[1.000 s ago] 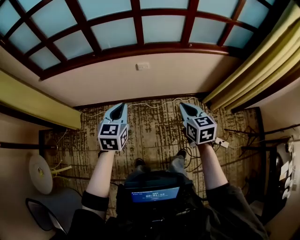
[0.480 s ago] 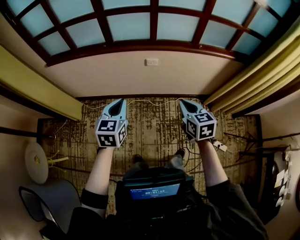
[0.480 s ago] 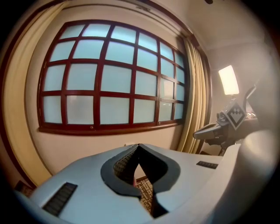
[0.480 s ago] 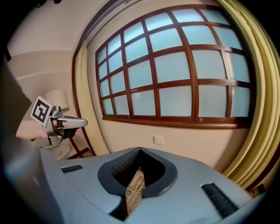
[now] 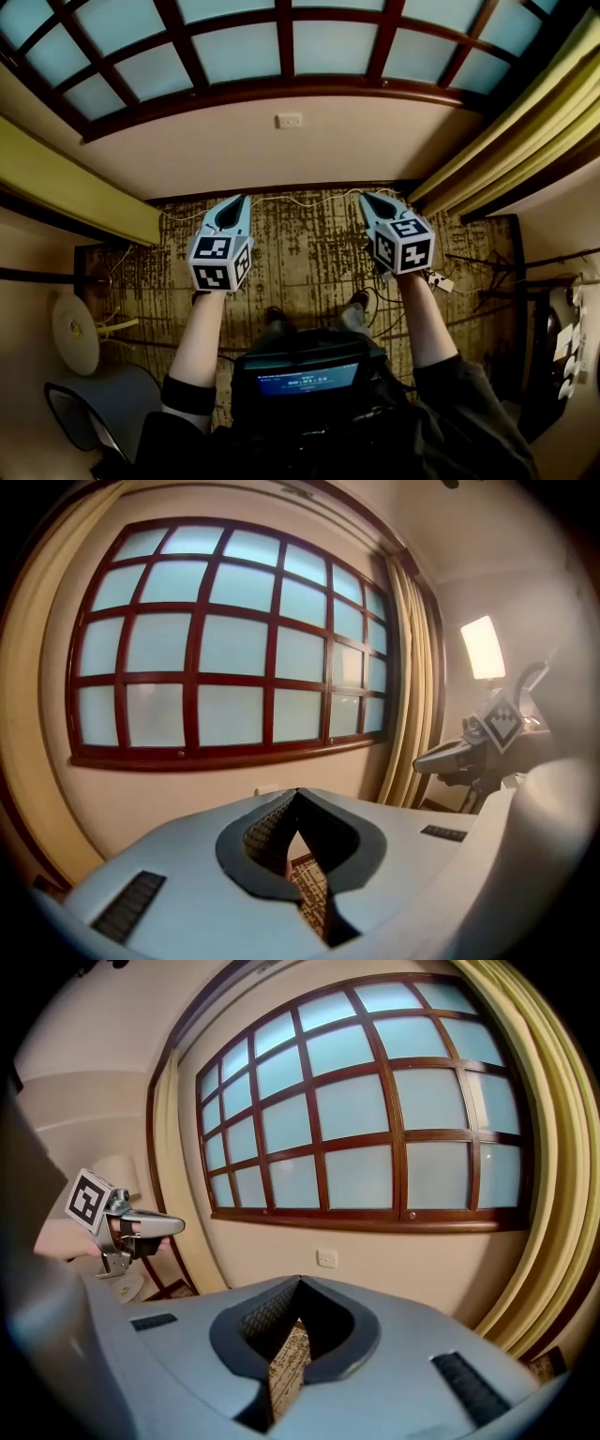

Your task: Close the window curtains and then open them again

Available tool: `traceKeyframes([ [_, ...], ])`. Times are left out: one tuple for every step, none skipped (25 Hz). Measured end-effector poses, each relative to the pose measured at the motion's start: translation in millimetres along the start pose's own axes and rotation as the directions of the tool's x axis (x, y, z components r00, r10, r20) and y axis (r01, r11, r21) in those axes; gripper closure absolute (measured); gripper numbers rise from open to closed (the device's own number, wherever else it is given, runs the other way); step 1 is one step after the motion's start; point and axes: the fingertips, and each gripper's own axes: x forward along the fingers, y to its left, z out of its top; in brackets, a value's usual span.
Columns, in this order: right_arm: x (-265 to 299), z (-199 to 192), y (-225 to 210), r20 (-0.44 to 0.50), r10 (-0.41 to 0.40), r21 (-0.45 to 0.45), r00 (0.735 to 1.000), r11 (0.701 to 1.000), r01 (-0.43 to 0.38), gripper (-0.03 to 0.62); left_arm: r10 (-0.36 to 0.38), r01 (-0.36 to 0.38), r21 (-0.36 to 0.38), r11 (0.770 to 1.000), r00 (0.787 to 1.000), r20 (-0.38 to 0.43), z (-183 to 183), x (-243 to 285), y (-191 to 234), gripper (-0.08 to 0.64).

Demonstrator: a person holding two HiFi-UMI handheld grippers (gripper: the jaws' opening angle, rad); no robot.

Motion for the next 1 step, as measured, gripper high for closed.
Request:
traceKeyframes([
  [-1.5, 0.5, -2.9, 0.001, -0.003, -0.001, 1.0, 1.0, 0.003, 0.583, -0.002, 0.002, 0.002, 1.0, 1.0, 0.0, 0.8, 1.5, -2.0, 0.572],
])
